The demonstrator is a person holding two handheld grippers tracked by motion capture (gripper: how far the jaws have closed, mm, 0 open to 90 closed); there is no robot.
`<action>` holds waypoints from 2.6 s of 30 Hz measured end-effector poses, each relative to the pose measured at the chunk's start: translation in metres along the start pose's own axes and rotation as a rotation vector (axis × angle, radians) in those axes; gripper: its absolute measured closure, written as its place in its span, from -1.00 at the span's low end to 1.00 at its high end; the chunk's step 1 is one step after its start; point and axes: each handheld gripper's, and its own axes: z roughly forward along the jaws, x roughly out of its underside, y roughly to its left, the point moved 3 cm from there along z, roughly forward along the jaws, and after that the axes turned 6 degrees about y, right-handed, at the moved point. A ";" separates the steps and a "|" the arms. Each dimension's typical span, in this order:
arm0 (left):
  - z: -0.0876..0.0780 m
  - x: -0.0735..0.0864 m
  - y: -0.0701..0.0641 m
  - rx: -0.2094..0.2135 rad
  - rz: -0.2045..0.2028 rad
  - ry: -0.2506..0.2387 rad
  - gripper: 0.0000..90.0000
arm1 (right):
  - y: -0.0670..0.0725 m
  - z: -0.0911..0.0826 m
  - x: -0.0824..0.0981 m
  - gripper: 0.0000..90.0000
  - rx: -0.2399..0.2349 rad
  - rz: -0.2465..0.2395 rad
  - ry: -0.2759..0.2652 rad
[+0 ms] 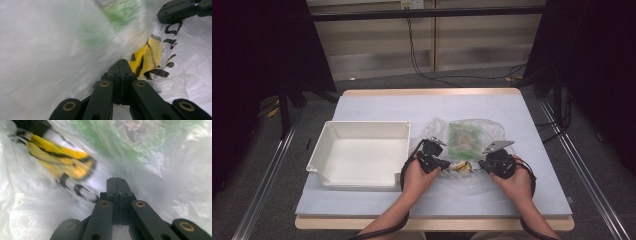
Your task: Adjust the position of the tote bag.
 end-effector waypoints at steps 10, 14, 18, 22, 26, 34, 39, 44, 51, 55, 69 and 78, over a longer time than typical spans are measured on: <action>0.003 -0.002 -0.003 0.029 -0.035 -0.034 0.96 | 0.010 -0.012 -0.009 0.78 -0.094 0.015 -0.108; 0.005 -0.004 -0.005 0.036 -0.037 -0.045 0.94 | 0.019 -0.001 -0.021 0.51 -0.098 -0.031 -0.111; 0.007 -0.006 -0.007 0.033 -0.014 -0.024 0.94 | 0.019 0.008 -0.030 0.38 -0.123 -0.026 -0.131; 0.008 -0.006 -0.008 0.040 -0.028 -0.037 0.95 | 0.011 0.010 -0.032 0.44 -0.072 -0.015 -0.117; 0.008 -0.005 -0.007 0.038 -0.017 -0.033 1.00 | -0.015 0.008 -0.028 0.58 -0.008 0.050 -0.138; 0.007 -0.004 -0.005 0.040 -0.006 -0.020 1.00 | -0.030 0.011 -0.035 0.13 -0.033 0.159 -0.180; 0.007 -0.004 -0.006 0.038 -0.022 -0.034 1.00 | -0.023 0.017 -0.040 0.07 -0.007 0.099 -0.126; 0.008 -0.003 -0.008 0.033 -0.042 -0.055 1.00 | -0.025 0.014 -0.025 0.54 -0.022 0.106 -0.060; 0.009 -0.005 -0.009 0.027 -0.048 -0.047 1.00 | -0.024 0.005 -0.012 1.00 -0.050 0.125 -0.044; 0.009 -0.004 -0.008 0.027 -0.047 -0.058 1.00 | -0.024 0.005 -0.002 1.00 -0.051 0.119 -0.016; 0.004 -0.006 -0.007 0.045 -0.035 -0.044 0.89 | -0.023 -0.012 -0.001 1.00 -0.057 0.153 -0.088; -0.020 -0.031 -0.015 0.049 -0.028 -0.107 0.70 | -0.022 -0.019 -0.020 1.00 -0.083 0.147 -0.118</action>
